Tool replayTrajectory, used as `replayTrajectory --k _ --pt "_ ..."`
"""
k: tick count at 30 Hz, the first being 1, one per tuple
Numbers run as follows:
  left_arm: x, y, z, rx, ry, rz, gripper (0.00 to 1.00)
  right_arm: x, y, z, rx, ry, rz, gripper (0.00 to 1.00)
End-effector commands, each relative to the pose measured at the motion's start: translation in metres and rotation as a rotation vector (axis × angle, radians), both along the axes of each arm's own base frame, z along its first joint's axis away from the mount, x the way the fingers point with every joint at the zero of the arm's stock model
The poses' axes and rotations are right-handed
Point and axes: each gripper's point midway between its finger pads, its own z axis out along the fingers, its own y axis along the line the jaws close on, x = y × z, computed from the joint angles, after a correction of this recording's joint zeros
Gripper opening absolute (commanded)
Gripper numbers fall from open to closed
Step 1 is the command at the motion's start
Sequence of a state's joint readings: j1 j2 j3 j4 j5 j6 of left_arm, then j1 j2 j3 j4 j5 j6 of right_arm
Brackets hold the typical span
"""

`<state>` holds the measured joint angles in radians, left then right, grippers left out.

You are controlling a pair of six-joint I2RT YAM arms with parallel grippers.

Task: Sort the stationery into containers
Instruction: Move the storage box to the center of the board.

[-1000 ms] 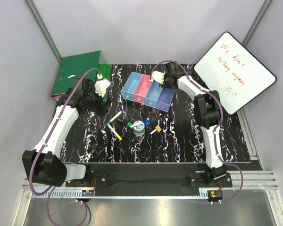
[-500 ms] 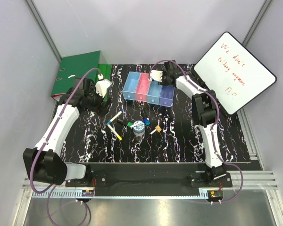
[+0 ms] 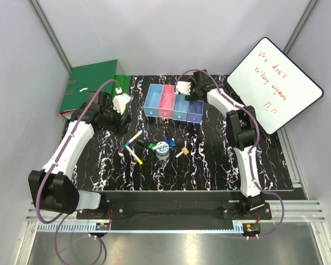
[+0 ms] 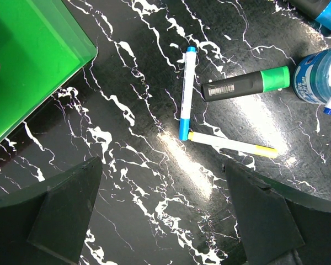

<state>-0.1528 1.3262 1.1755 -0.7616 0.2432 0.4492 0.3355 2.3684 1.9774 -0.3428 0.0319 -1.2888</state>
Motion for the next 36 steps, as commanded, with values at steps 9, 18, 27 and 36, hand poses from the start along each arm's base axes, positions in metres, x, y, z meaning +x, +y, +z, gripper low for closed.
replayTrajectory --k 9,18,27,36 --pt "0.007 -0.011 0.022 -0.041 -0.071 -0.041 0.99 -0.098 0.013 0.115 0.202 0.125 0.044 0.68" --pt "0.007 -0.008 0.021 -0.018 -0.083 -0.047 0.99 -0.164 0.079 0.115 0.257 0.395 0.163 0.55" --pt "0.005 -0.007 0.019 -0.015 -0.085 -0.043 0.99 -0.171 0.121 0.073 0.253 0.515 0.185 0.51" --pt "0.003 -0.007 0.015 -0.019 -0.076 -0.037 0.99 -0.155 0.127 0.041 0.247 0.518 0.162 0.50"
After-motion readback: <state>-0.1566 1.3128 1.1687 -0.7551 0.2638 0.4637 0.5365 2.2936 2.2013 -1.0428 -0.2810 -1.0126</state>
